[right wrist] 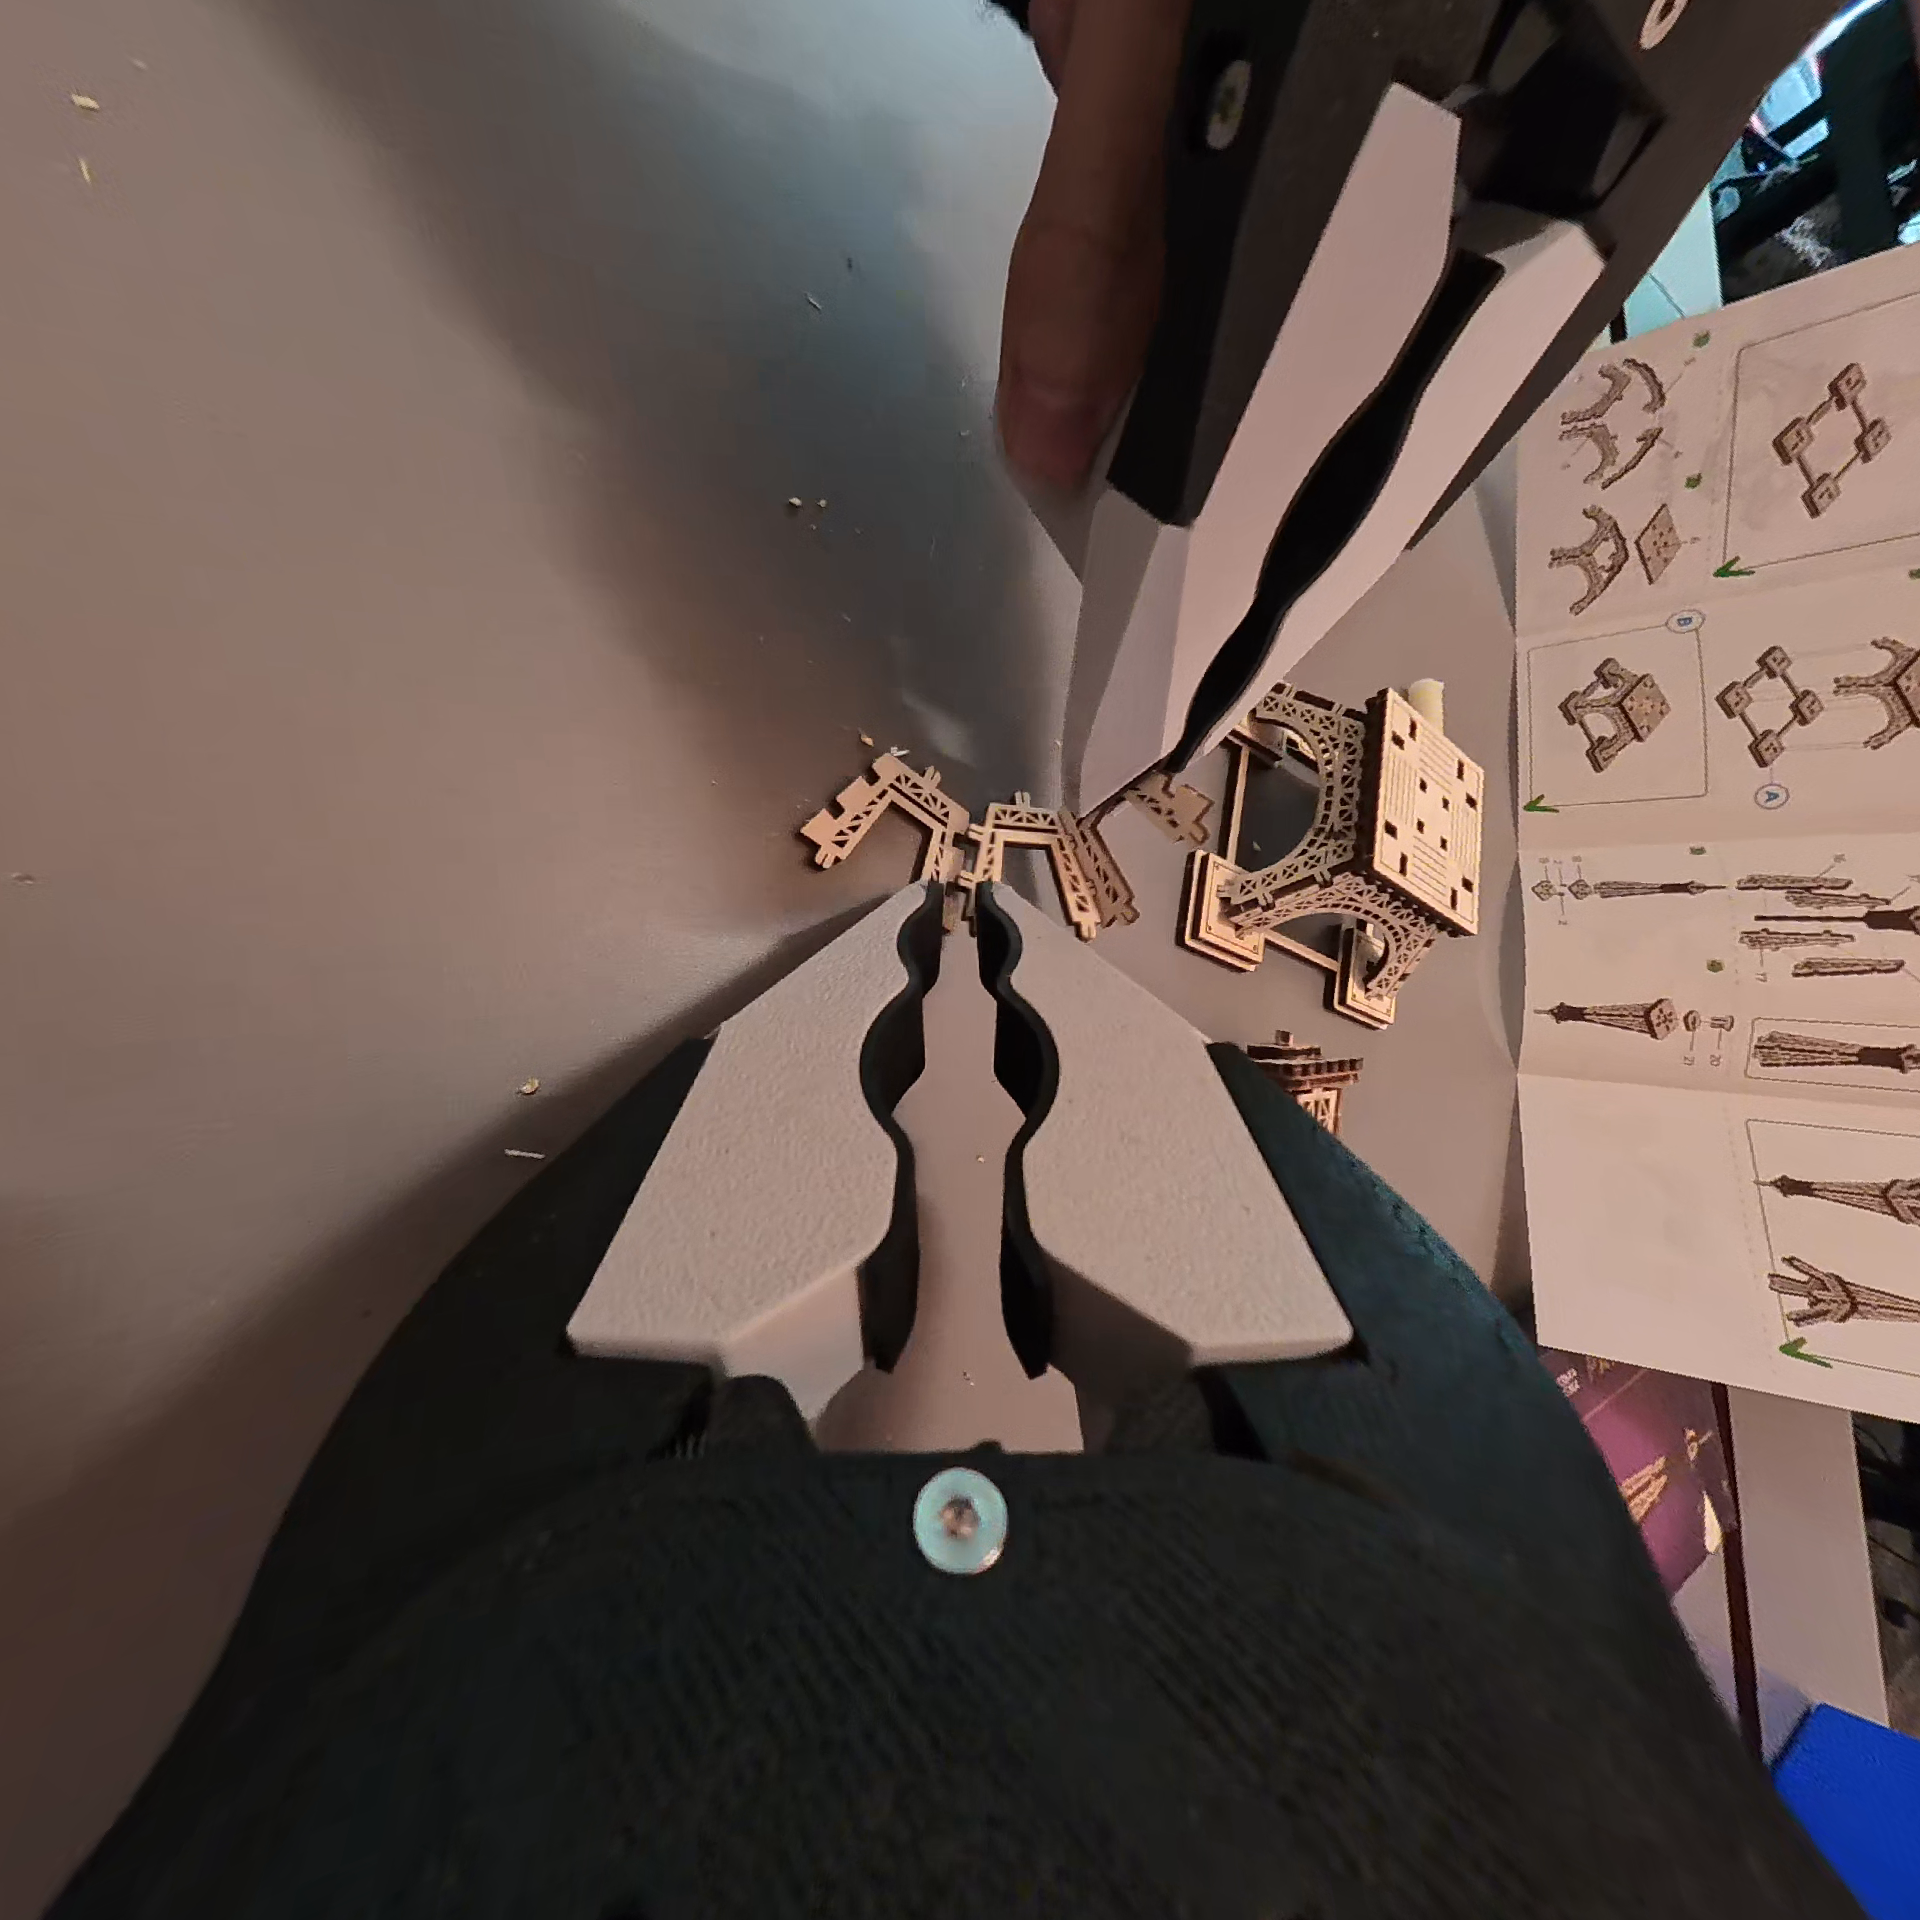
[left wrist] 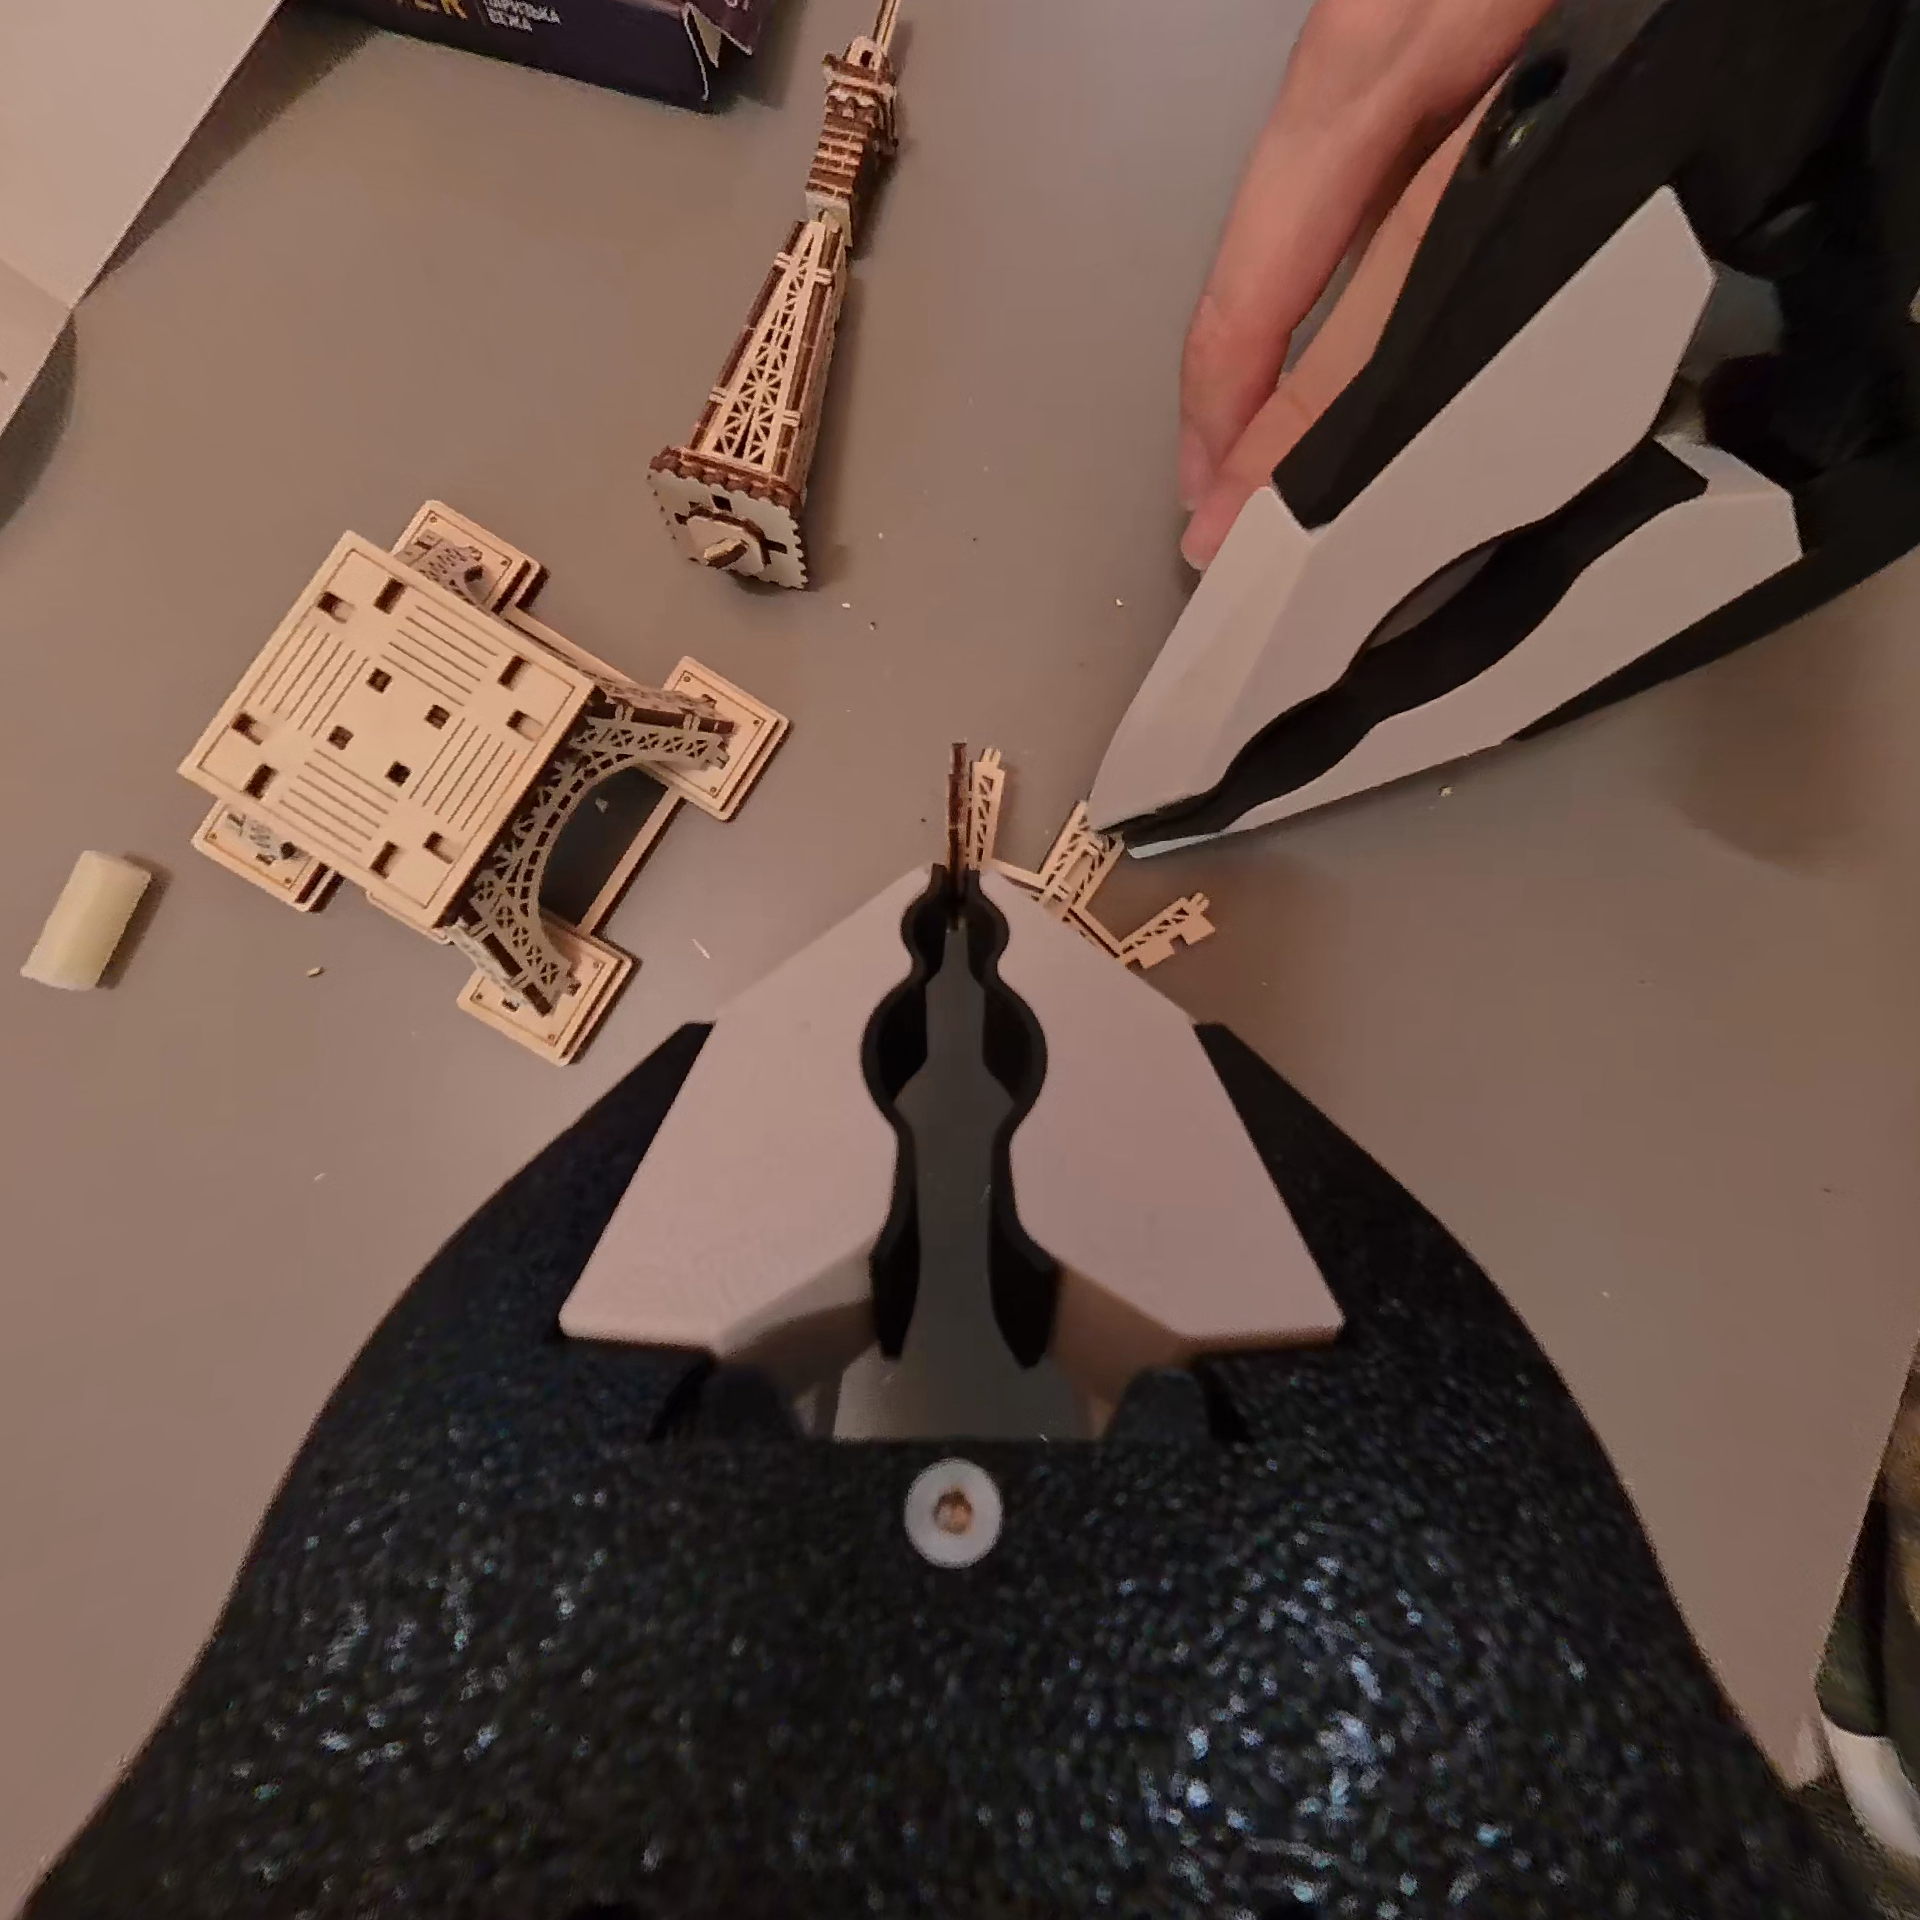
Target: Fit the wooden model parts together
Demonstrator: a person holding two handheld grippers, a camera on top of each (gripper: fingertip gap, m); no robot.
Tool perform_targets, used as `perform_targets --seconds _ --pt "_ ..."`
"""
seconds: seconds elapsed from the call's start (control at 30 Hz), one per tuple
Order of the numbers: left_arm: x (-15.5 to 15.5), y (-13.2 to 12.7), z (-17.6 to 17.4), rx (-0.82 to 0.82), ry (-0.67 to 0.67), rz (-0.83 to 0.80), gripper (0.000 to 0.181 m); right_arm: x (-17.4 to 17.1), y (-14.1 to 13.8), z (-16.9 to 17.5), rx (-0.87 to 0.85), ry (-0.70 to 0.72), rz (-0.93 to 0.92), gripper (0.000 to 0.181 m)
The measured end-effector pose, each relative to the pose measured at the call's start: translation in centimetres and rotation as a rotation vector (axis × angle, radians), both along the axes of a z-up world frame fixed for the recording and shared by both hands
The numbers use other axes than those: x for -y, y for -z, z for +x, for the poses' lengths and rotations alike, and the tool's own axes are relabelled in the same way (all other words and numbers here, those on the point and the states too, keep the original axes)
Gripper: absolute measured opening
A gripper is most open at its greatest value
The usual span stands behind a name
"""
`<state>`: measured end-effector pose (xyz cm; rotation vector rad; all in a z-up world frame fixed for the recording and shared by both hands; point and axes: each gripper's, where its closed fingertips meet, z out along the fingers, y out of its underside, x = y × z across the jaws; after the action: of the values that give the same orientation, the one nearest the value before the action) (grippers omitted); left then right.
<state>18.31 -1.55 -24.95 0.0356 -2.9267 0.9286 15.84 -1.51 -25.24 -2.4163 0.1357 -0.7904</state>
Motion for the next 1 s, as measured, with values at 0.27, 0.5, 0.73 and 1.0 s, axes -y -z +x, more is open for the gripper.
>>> perform_targets --seconds 0.27,0.5,0.73,1.0 --pt "0.09 0.25 -0.17 0.024 -0.032 0.025 0.000 0.01 0.48 -0.02 0.000 -0.017 -0.042 0.000" --pt "-0.25 0.17 0.12 0.043 -0.060 0.031 0.001 0.02 0.46 0.12 0.007 -0.024 -0.061 0.000" --pt "-0.19 -0.06 0.40 0.024 -0.118 -0.003 0.000 0.07 0.29 0.40 0.014 -0.032 -0.082 0.000" --pt "-0.31 0.33 0.11 -0.003 -0.158 -0.029 0.001 0.10 0.39 0.46 0.020 -0.038 -0.103 0.000"
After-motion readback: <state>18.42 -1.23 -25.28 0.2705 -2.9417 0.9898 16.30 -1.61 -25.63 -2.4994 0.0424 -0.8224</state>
